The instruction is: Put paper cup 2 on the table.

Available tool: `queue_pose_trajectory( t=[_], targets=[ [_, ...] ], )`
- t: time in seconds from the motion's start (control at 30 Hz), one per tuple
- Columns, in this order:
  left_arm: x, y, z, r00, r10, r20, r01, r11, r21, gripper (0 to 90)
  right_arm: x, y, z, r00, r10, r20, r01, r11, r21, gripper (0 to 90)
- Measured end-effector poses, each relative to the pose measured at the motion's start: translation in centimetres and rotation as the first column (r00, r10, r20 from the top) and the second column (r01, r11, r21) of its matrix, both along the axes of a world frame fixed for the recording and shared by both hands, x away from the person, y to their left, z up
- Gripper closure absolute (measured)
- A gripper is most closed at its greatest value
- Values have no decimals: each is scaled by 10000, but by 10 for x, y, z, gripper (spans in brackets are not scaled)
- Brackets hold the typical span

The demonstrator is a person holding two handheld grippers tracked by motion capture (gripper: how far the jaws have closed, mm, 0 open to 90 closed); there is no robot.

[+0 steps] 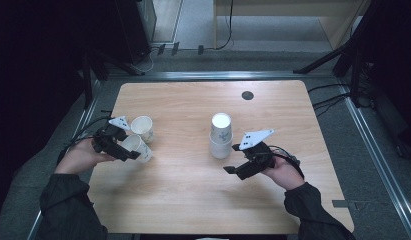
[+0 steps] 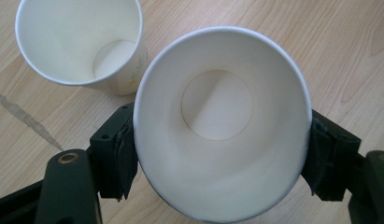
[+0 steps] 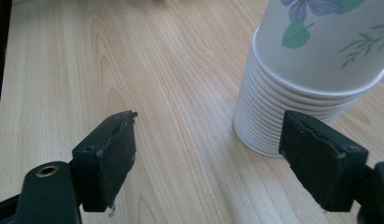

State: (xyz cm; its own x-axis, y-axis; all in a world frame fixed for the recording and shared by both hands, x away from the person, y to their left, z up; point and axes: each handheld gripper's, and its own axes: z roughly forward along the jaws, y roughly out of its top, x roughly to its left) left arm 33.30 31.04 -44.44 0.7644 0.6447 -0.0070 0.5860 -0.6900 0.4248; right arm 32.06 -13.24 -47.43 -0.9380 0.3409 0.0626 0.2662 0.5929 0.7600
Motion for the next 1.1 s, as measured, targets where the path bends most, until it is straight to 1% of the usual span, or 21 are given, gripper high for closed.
queue_pose_trajectory(
  t=[0.07,0.13,0.2,0.23,0.3,0.37,0.67,0.77,0.93,1.1],
  targets=[
    [1,2,-4,9996,275,-46,-273,9988,402,245,0,-1,0,10000,-32,-23,32,10000,-12,190],
    [3,3,-8,9987,500,-123,-490,9960,753,244,1,-1,0,10000,-26,-12,26,10000,-54,190],
    [5,4,-12,9975,693,-124,-675,9915,1116,240,1,-1,-1,10000,-22,-9,22,10000,-66,190],
    [6,4,-15,9968,781,-192,-747,9877,1373,239,1,-1,-1,10000,-7,-8,7,10000,-63,190],
    [8,4,-18,9962,834,-259,-786,9855,1505,239,1,-1,-1,10000,-7,-3,7,10000,-70,190],
    [8,2,-20,9960,846,-304,-790,9851,1529,239,1,-1,-1,10000,-11,18,11,10000,-96,190],
    [11,-7,-22,9976,683,-144,-646,9818,1788,227,0,-2,-1,10000,-52,24,52,10000,-80,190],
    [12,-8,-23,9978,647,-130,-614,9822,1777,223,0,-2,-1,10000,-39,25,39,10000,-88,190],
    [12,-7,-24,9975,705,-92,-681,9848,1600,205,0,-3,-1,10000,-74,-2,74,9999,-100,190],
    [12,-7,-24,9976,681,-80,-659,9847,1612,189,0,-2,-1,10000,-35,17,35,9999,-116,190]
  ],
)
